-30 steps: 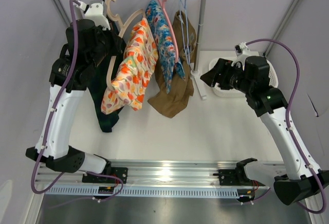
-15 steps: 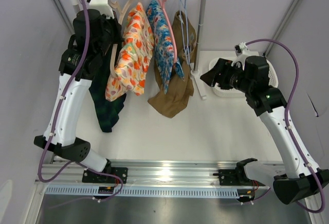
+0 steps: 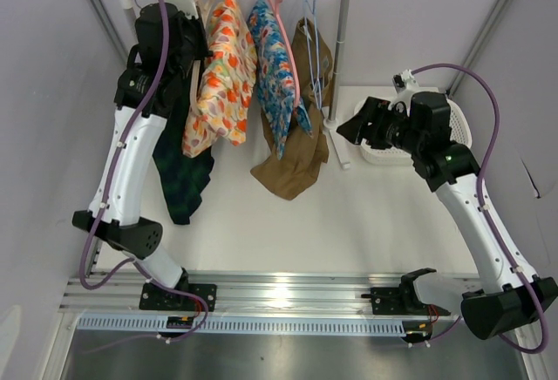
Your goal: Place the skirt on the hanger
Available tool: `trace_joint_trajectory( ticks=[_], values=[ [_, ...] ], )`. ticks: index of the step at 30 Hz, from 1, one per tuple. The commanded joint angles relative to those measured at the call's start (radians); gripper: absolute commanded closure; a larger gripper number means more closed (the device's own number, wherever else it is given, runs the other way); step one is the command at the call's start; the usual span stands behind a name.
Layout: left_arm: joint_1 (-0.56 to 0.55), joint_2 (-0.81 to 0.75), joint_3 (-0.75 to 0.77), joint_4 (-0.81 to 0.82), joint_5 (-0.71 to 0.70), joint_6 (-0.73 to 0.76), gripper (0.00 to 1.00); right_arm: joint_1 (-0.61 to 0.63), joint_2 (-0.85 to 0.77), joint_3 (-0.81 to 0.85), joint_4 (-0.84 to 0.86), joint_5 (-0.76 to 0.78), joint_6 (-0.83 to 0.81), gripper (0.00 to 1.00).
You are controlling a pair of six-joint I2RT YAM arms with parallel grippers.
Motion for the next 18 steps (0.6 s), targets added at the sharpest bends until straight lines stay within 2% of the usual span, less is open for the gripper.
trace_joint_trajectory(
  ticks=[1,11,18],
  values=[
    [0.033,0.014,0.085,0.099,0.037,0.021,1.00,-0.010,0.003,0.001,0.052,-0.018,-0.002,0.24],
    [0.095,0.080,0.125,0.026,0.173,0.001,1.00,-0.013,0.009,-0.016,0.074,-0.030,0.001,0.24],
    [0.095,0.032,0.010,0.021,0.197,-0.022,1.00,-0.013,0.003,-0.045,0.095,-0.044,0.015,0.24]
  ],
)
